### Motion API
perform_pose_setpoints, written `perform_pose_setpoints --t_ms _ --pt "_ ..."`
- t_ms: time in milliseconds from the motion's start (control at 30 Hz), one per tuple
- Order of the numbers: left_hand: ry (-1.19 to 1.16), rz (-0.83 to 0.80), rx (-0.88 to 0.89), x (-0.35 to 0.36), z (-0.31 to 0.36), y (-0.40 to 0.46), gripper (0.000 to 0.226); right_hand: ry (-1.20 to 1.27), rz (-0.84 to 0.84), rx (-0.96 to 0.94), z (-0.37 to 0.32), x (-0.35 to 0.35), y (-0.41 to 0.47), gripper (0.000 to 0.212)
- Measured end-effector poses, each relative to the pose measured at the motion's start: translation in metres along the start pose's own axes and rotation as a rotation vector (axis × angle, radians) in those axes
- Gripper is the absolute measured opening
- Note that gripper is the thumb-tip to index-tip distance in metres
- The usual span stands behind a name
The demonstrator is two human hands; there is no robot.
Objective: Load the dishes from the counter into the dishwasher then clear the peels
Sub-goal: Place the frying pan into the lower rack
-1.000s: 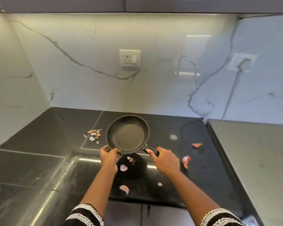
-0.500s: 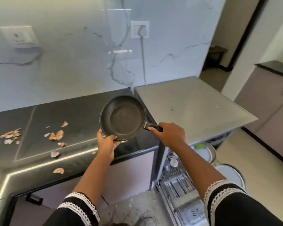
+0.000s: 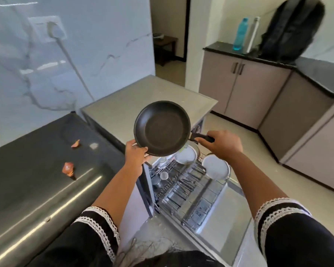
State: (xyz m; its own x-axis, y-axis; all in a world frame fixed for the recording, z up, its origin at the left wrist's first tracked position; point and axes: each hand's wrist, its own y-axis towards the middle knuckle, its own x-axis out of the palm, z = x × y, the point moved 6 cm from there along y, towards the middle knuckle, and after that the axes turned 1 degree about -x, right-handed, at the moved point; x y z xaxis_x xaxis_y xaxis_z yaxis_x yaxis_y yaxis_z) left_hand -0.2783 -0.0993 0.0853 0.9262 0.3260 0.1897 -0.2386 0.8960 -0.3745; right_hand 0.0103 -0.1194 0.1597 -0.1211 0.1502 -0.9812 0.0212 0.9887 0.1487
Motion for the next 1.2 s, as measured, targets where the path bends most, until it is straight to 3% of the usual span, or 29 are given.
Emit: perform_pose_setpoints --t_ms 200,467,667,933,1200 --pt "0.256 -0.308 -0.117 0.056 -0.016 0.003 0.066 -0.043 0.015 0.180 0.064 0.002 -0.046 0.050" --pt "0.572 -0.545 -0.330 0.102 -0.062 0.003 0.037 -0.170 0.046 0.271 0.112 0.017 -0.102 0.061" --pt "0.647 -0.632 -0.430 0.120 -0.129 0.015 0.078 -0.349 -0.014 0.243 0.135 0.057 -0.122 0.055" --pt "0.591 -0.607 -0.498 0.133 -0.240 0.073 0.093 -0.401 -0.004 0.199 0.160 0.174 -0.120 0.056" --pt "0.557 -0.577 -0.488 0.107 -0.379 0.165 0.101 -0.351 0.127 0.142 0.172 0.359 -0.121 0.044"
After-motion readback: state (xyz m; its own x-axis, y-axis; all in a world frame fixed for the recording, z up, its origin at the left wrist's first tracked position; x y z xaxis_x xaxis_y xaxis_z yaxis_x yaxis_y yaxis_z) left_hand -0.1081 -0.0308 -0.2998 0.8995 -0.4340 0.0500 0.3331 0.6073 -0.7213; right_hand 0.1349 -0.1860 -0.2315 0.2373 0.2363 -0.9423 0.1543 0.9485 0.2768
